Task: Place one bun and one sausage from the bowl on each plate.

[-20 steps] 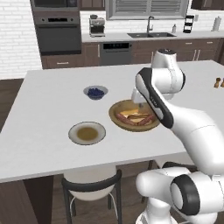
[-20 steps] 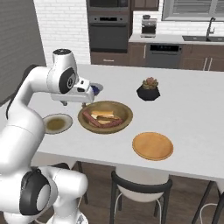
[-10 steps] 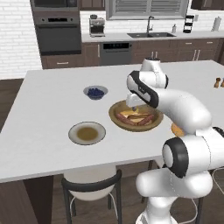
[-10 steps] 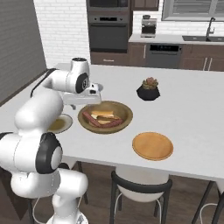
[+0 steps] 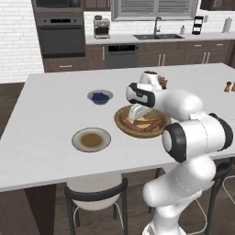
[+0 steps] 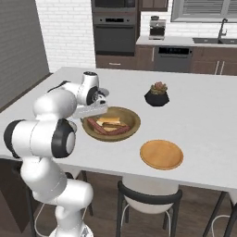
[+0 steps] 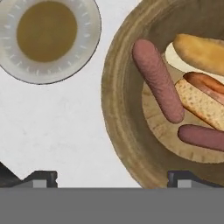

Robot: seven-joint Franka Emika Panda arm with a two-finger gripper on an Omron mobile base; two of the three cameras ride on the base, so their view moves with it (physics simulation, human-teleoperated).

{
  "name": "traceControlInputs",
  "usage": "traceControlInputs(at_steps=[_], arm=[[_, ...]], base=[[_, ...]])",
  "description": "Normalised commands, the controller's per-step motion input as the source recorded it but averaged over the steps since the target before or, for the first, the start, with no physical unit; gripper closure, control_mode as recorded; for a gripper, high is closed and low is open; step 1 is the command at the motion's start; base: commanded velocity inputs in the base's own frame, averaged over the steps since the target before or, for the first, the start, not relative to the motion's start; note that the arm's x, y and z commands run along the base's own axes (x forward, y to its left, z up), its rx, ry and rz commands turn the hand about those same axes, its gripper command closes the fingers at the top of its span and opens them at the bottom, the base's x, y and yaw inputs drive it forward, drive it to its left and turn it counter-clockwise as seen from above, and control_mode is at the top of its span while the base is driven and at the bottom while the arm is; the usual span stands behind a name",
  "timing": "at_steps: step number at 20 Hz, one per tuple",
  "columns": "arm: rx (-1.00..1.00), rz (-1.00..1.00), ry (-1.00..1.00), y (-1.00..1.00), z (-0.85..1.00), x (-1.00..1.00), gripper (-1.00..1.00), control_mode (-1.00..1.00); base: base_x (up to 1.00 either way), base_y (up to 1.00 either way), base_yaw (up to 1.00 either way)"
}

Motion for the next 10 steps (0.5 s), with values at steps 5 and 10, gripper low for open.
traceControlInputs(at_steps=[5,10], arm=[[0.0,0.22,0.0,0.11,-0.44,0.64,-1.0,-1.0],[0.0,0.09,0.02,0.01,-0.18,0.79,-1.0,-1.0]], base=[[0.0,0.0,0.0],[0.0,0.0,0.0]])
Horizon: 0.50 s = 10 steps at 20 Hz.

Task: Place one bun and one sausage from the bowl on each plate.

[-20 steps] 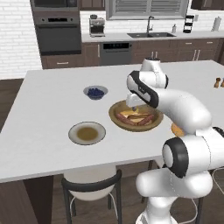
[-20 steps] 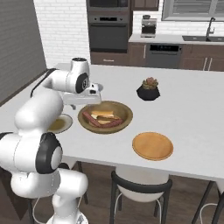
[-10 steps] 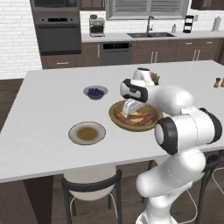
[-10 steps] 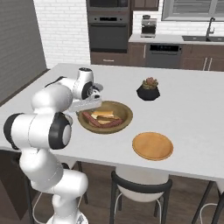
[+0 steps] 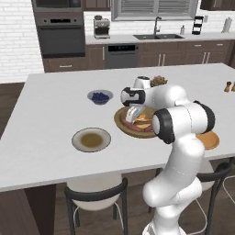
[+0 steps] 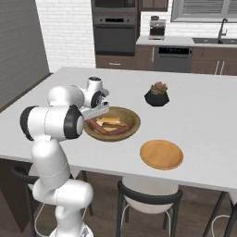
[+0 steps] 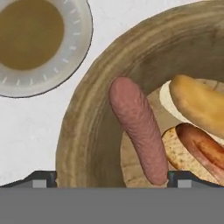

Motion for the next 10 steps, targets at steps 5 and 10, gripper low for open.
traceControlInputs(at_steps=[5,10], arm=[[0.01,0.0,0.01,0.05,-0.34,0.14,-1.0,-1.0],[0.04,0.0,0.0,0.08,-0.33,0.1,-1.0,-1.0]], base=[[0.0,0.0,0.0],[0.0,0.0,0.0]])
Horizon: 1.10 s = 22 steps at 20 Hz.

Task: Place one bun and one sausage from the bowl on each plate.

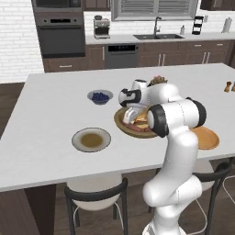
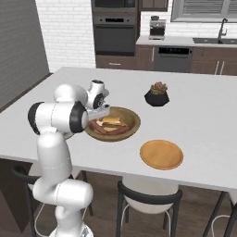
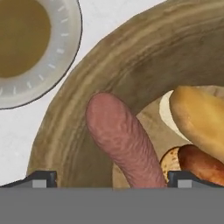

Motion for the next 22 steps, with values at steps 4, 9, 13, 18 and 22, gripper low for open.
traceControlInputs(at_steps=[4,9,13,18,22], arm=[[0.05,-0.02,0.0,0.0,-0.3,0.35,-1.0,-1.0],[0.06,-0.01,0.0,0.0,-0.19,0.56,-1.0,-1.0],[0.02,0.0,0.0,0.0,-0.23,0.12,-1.0,-1.0],[0.0,-0.02,0.0,0.01,-0.59,-0.55,-1.0,-1.0],[0.0,-0.09,-0.03,0.06,-0.6,-0.81,-1.0,-1.0]], base=[[0.0,0.0,0.0],[0.0,0.0,0.0],[0.0,0.0,0.0],[0.0,0.0,0.0],[0.0,0.0,0.0]])
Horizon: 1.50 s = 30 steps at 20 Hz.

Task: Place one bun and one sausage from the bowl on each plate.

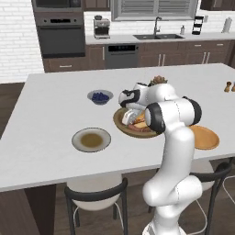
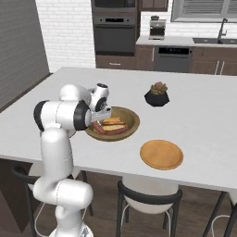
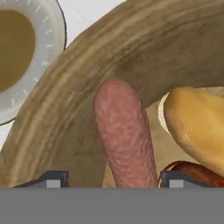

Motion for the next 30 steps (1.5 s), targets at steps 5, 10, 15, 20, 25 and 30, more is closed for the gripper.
traceControlInputs(at_steps=[5,10,15,20,25,30], arm=[[0.0,-0.11,0.0,0.01,-0.37,0.01,1.0,-1.0],[0.0,-0.09,0.03,0.0,-0.38,0.36,1.0,-1.0],[0.0,-0.05,0.11,0.0,-0.75,0.13,1.0,-1.0],[0.0,-0.07,0.1,0.0,-0.99,-0.56,1.0,-1.0],[0.06,-0.14,0.0,0.0,-0.17,-0.67,1.0,-1.0],[0.07,-0.22,-0.02,0.13,0.81,-0.56,1.0,-1.0]], base=[[0.0,0.0,0.0],[0.0,0.0,0.0],[0.0,0.0,0.0],[0.0,0.0,0.0],[0.0,0.0,0.0],[0.0,0.0,0.0]])
